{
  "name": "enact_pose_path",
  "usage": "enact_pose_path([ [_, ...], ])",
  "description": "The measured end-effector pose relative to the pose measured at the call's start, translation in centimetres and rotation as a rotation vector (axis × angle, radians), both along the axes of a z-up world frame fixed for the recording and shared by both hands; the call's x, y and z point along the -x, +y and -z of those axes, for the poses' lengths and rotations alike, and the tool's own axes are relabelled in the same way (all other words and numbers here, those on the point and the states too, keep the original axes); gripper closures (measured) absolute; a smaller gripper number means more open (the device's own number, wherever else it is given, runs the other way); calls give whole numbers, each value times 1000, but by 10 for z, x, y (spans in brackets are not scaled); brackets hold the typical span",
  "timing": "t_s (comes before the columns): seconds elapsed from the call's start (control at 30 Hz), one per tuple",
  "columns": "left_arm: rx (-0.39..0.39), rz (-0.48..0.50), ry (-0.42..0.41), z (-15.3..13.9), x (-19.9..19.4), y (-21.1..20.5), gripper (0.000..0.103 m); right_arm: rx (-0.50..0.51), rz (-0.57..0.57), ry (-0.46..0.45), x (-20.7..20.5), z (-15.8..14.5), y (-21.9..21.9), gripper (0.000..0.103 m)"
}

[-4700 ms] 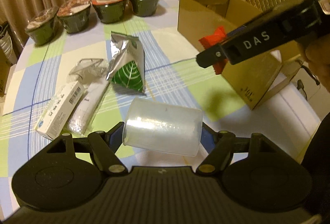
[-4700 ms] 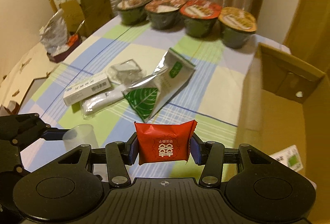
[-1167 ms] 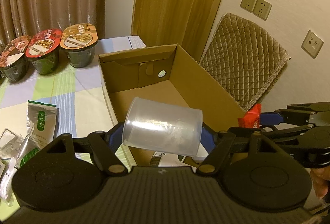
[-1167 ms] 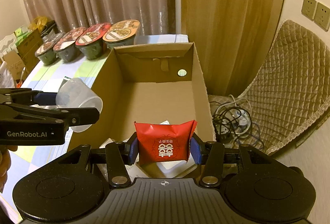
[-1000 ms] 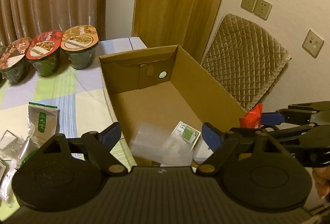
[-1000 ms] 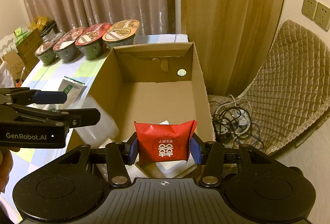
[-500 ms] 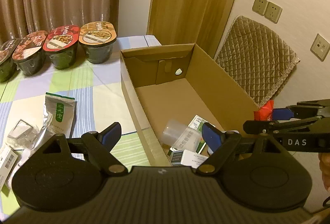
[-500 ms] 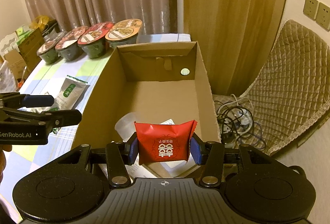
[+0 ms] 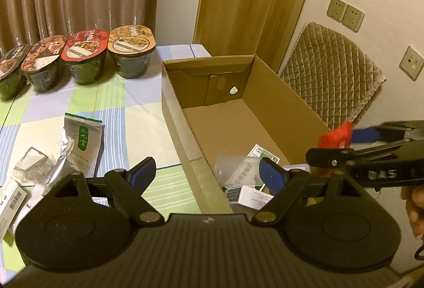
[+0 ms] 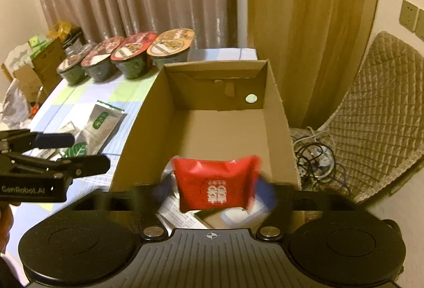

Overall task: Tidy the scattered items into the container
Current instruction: 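Open the left tool dropping the cup while the right tool releases the red packet, then move both open tools back over the remaining table items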

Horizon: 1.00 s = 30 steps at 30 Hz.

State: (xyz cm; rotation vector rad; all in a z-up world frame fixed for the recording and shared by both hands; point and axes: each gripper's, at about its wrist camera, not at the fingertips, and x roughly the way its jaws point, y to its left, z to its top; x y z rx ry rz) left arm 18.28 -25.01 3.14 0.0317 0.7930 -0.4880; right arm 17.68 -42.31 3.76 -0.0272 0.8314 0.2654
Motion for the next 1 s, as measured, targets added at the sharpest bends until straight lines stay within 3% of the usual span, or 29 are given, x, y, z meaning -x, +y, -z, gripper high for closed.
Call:
enact_pose_path([
  [0.7, -12, -44, 17, 2, 25, 38, 21, -12, 46, 30, 26, 1, -5, 11],
  [1.0, -20, -74, 12, -5, 47, 66, 20, -17, 20, 27, 44, -9, 18, 11],
])
